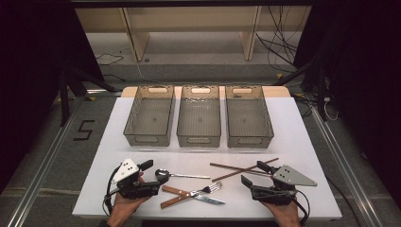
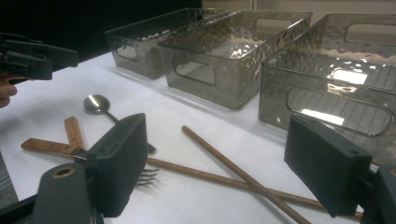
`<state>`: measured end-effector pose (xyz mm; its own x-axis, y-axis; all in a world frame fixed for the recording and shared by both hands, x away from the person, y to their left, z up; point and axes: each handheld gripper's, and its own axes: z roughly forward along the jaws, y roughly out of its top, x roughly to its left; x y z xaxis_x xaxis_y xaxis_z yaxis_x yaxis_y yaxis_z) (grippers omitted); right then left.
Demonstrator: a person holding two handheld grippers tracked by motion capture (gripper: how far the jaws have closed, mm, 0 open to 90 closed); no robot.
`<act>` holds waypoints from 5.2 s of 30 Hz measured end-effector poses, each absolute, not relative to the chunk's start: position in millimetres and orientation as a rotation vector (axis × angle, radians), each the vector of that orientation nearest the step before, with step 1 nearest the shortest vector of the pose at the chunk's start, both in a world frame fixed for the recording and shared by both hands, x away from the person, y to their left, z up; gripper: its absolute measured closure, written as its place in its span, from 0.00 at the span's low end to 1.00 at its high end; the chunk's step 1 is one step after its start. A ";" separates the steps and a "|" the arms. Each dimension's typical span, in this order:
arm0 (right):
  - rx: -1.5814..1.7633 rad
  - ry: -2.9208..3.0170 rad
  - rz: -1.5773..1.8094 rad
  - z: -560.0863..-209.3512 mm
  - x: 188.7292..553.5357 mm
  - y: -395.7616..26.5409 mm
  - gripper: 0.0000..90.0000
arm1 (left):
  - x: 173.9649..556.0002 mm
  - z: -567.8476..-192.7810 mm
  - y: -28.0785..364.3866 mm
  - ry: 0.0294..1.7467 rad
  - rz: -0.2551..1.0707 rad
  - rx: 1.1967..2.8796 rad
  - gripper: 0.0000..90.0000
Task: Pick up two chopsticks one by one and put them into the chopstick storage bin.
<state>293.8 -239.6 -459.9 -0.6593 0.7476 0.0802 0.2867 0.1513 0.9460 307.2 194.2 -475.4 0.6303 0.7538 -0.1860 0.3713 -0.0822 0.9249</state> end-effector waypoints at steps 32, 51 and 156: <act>0.814 2.494 0.989 -436.4 347.2 -241.2 0.49 | 308.9 -475.5 195.3 0.938 0.409 1.685 0.19; 0.800 2.655 0.749 -461.3 373.1 -240.4 0.65 | 309.3 -475.4 195.4 0.940 0.410 1.681 0.19; 0.636 2.260 1.470 -431.5 320.6 -133.2 0.95 | 345.7 -430.7 101.0 0.947 -0.078 1.533 0.74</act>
<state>320.6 -133.2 -431.5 -0.8299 0.5545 -0.0612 0.1687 0.3541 0.9199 345.7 101.0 -430.7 0.6585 0.5073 -0.5559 0.5910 0.1088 0.7993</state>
